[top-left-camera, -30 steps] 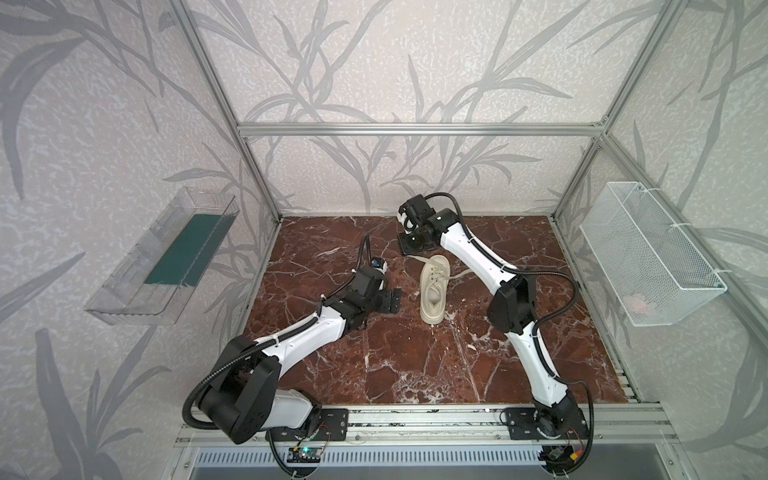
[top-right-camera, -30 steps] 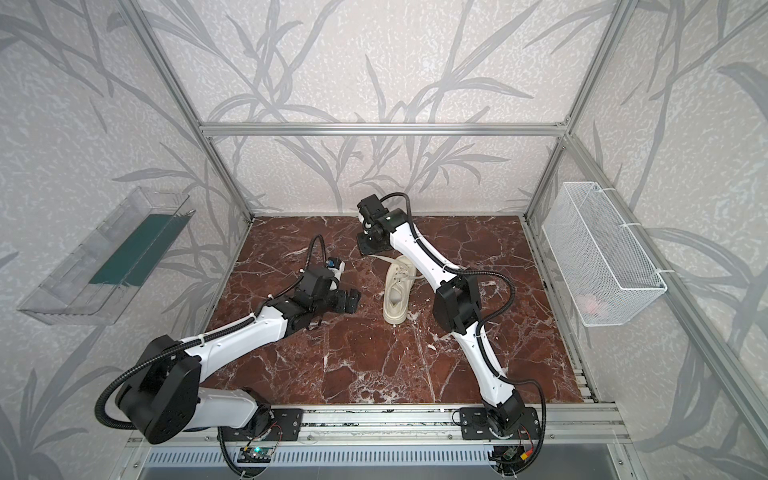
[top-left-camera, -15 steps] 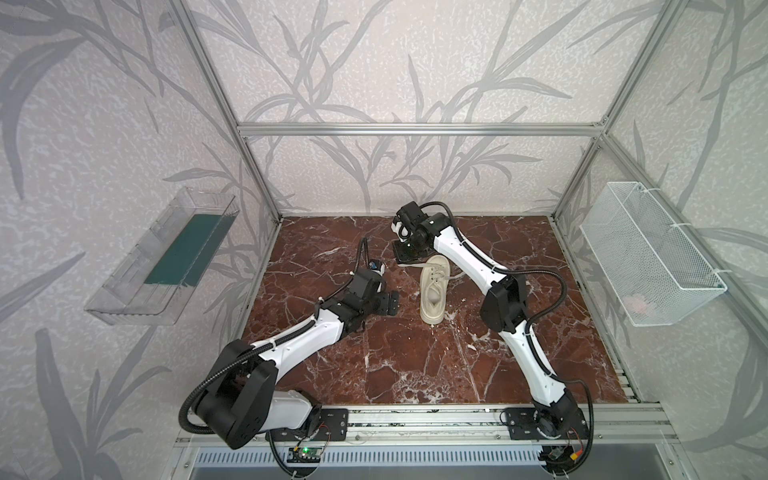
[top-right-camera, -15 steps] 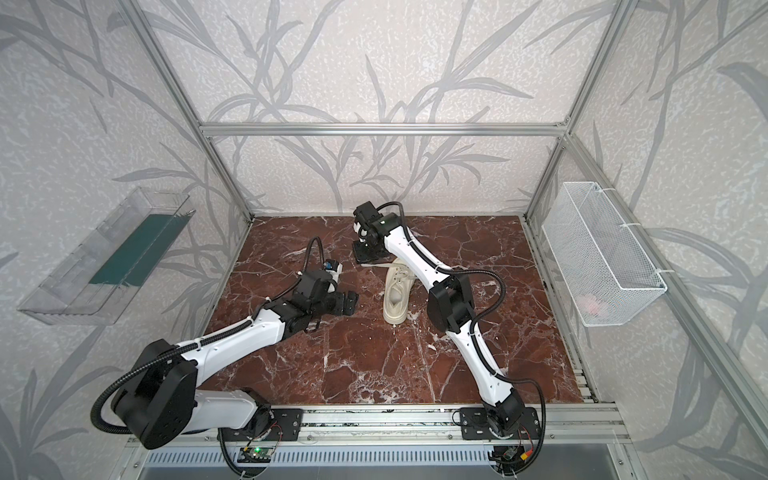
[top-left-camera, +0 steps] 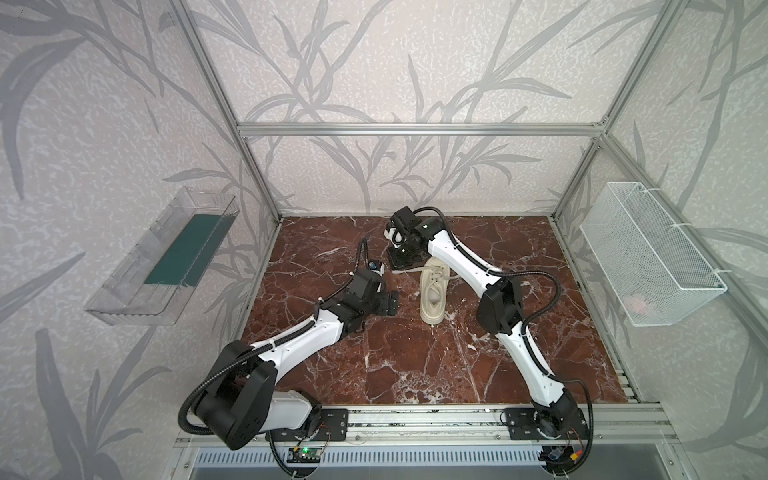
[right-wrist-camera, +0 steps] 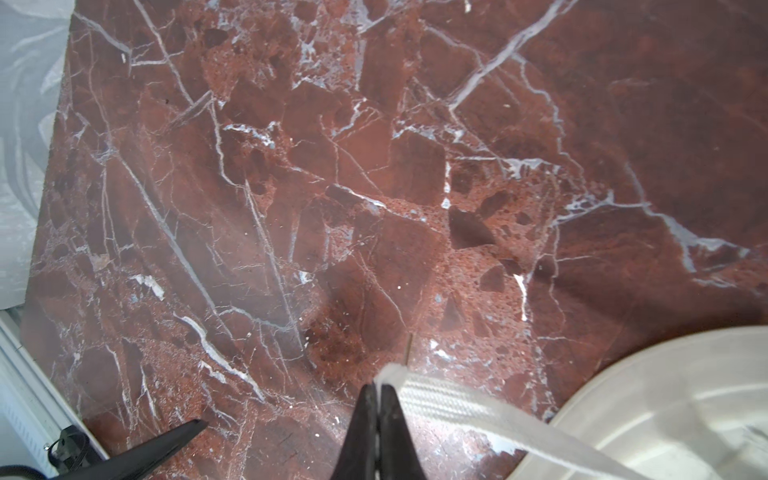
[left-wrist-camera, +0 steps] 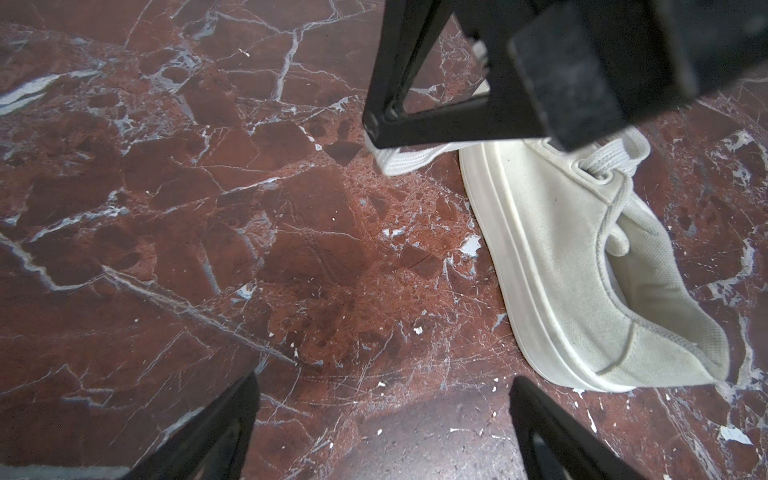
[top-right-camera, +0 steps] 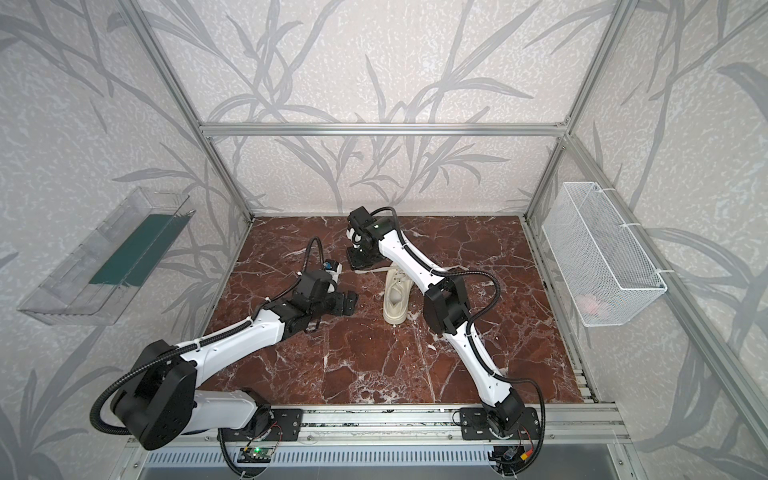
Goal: Tie the shoes
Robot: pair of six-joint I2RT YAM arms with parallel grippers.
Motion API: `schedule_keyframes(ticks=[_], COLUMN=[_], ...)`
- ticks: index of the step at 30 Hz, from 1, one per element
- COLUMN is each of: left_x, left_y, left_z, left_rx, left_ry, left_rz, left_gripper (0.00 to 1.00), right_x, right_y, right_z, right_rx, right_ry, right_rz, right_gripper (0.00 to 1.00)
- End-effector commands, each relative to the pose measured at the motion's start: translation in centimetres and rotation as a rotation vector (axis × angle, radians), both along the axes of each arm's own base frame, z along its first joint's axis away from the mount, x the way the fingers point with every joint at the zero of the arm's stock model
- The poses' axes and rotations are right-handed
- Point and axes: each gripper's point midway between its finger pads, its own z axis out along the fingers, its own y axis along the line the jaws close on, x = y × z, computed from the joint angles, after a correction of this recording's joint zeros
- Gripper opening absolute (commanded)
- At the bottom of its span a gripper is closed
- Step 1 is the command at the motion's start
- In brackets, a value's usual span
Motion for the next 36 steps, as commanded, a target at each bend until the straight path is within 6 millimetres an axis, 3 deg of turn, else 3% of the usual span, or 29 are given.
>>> schedule_keyframes(ticks=[1,11,14,22,24,31,36], left_x=[-0.4,-0.6,-0.6,-0.6,-0.6,-0.6,-0.5], left_y=[1.0,1.1,1.2,1.2,1.2,1.2,0.8], left_z=[0.0,0.0,-0.1,-0.1,0.0,0.1,0.2], left_rx=[0.006,0.009,0.010,0.009,0.008,0.008,-0.011], left_ry=[0.002,0.003,0.006,0.006,0.003,0.003,0.006], left_rz=[0.032,0.033,0.036,0.036,0.038,0.036,0.032], left_gripper=[0.96,0.96,0.96,0.96,0.96,0.96,0.96], right_x=[-0.7,-1.6,-1.6,-1.4,-1.2,0.1,0.7], right_y=[0.9,1.6,1.7,1.4,1.1,0.0,-2.0], right_z=[-0.7,-1.9,-1.6,-1.0,-0.5,3.3,5.9], right_rx=[0.013,0.019,0.026,0.016,0.005,0.019,-0.002], right_ry=[0.035,0.080,0.077,0.054,0.033,-0.066,-0.115], right_rz=[0.027,0.048,0.052,0.051,0.049,0.010,-0.031], right_gripper=[0.06,0.09,0.13,0.10,0.04,0.05,0.05])
